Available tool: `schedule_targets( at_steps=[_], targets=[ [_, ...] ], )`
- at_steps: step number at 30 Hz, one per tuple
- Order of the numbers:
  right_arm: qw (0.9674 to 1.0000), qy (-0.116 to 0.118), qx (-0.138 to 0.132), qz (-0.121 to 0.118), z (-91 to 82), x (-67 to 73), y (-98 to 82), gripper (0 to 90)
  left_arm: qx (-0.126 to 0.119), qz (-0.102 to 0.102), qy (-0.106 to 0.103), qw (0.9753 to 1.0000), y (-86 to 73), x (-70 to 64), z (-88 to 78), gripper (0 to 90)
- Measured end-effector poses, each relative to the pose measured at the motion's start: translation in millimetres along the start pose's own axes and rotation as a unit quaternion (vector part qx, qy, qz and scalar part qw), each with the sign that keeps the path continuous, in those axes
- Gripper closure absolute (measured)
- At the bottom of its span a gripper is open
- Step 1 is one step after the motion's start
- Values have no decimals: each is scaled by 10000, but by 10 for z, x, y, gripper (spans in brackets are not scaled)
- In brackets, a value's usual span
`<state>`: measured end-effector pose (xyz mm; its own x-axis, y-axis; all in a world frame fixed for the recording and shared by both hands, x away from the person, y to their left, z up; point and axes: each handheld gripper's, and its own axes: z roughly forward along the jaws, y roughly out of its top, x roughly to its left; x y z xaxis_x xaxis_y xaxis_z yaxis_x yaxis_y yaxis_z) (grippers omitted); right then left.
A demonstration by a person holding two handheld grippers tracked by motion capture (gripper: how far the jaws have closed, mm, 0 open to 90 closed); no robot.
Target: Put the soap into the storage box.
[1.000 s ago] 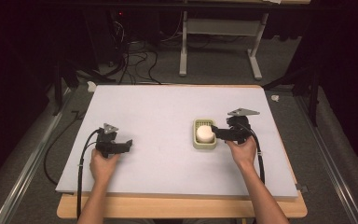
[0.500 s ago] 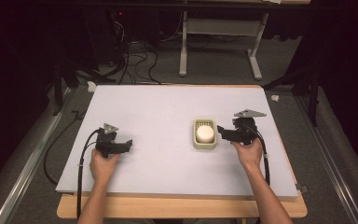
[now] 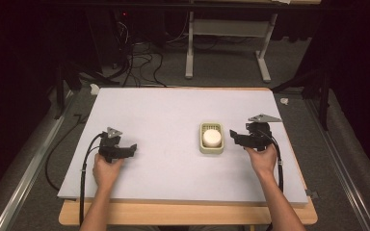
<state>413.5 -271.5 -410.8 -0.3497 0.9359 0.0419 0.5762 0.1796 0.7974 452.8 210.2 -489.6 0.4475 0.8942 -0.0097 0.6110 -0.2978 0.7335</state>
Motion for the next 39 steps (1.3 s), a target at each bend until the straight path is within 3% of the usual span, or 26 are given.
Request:
schedule_targets(
  at_steps=[18, 39],
  targets=[
    [9999, -79, -40, 80, -117, -117, -112, 282, 2, 0, -3, 10000, 0, 0, 0, 153],
    [9991, -106, -36, 411, -191, -231, -403, 283, 0, 3, 4, 10000, 0, -1, 0, 154]
  ],
)
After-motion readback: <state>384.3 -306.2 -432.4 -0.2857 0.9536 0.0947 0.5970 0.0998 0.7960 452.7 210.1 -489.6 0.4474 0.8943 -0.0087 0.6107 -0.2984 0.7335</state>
